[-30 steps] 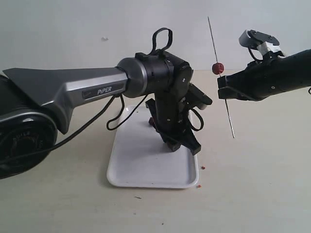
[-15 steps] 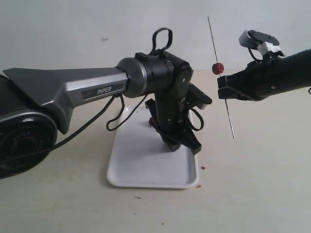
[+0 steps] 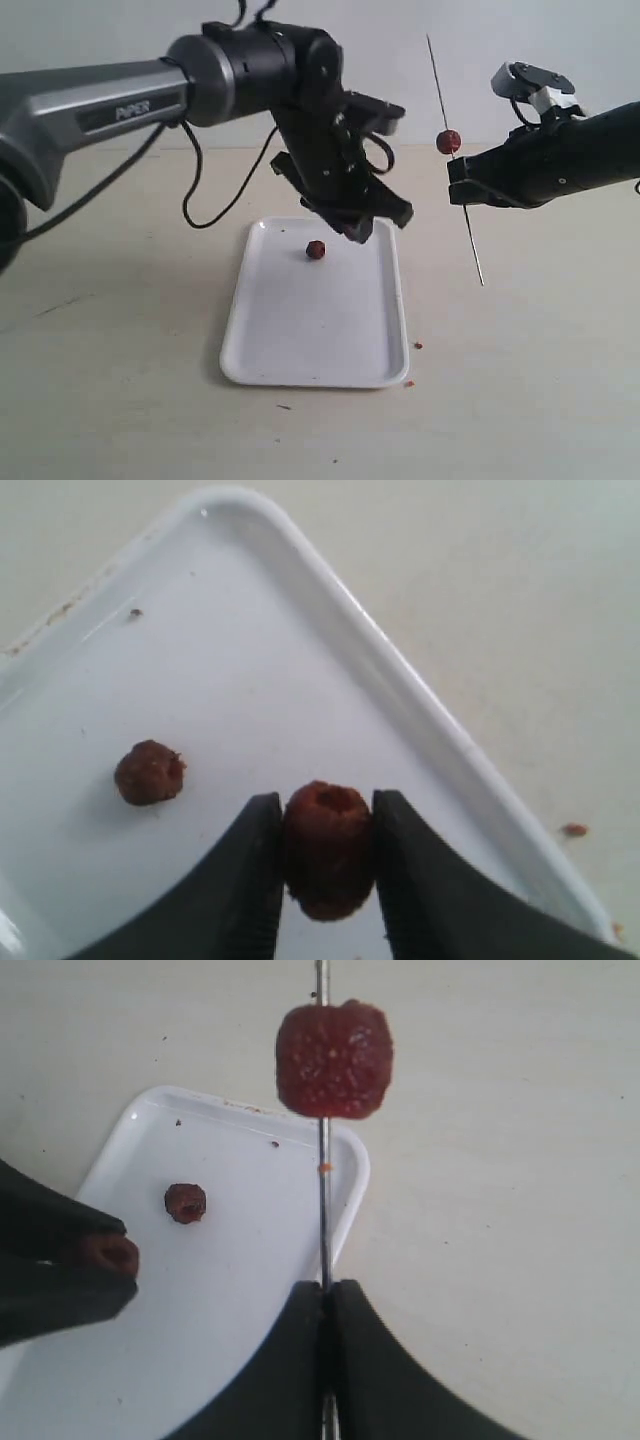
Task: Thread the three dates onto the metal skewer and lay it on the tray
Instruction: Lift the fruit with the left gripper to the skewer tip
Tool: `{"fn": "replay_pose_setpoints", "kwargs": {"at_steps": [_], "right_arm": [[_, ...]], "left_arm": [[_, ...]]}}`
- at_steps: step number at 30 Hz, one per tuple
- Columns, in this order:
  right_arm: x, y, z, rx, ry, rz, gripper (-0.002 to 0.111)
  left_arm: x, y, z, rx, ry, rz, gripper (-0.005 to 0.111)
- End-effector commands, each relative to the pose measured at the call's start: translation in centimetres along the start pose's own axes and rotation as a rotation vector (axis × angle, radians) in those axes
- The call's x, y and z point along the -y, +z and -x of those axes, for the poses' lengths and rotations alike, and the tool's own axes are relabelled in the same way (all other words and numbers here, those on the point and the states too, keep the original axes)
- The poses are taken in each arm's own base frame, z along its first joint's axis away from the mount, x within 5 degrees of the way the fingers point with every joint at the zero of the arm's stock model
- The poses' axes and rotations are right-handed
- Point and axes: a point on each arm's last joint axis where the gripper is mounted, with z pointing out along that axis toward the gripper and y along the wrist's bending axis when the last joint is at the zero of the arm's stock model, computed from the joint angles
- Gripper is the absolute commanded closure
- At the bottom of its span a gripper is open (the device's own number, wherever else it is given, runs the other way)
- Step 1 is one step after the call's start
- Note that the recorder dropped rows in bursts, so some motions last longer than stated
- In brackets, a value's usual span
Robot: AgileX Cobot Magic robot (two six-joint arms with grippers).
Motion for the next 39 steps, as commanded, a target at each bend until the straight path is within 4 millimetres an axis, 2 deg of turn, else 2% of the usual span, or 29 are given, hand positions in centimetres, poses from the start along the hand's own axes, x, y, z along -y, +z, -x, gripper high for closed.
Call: {"fn": "replay_pose_setpoints", "kwargs": {"at_steps": [1,6,11,17,27,30,37,39], "right_arm": [[-0.2,0.0,-0.2,-0.026,-0.018,0.041,0.108],[-0.8,1.2,-2.1,-0.147,0.015,0.192,0.108],[-0.1,2.3,-3.0,-0.176,0.053,0.179,0.108],[-0.1,3.1,-4.0,-0.233,0.078,0.241,0.108],[-1.1,2.8,-3.9,-0.229,0.069,0.368,0.108],[-1.6,2.6,-3.8,-0.214,0.052,0.43,0.108],[-1.8,2.5,-3.7,-0.201,0.045,0.453,0.108],[-1.8,2.6,-3.7,-0.2,0.045,0.451,0.108]], "left_arm": [[-2.7,-3.1,1.4,0.153,-0.195,-0.175,0.075],[-6.3,-4.8,2.7,0.339,-0.41,-0.311,0.075],[-8.4,-5.4,3.4,0.453,-0.54,-0.366,0.075],[-9.1,-5.9,4.2,0.566,-0.602,-0.365,0.075],[-9.7,-6.1,4.7,0.645,-0.636,-0.334,0.075],[-9.8,-5.3,4.6,0.631,-0.64,-0.33,0.075],[-10.2,-3.0,4.2,0.594,-0.659,-0.322,0.075],[-10.2,-2.9,4.2,0.594,-0.664,-0.327,0.075]]}}
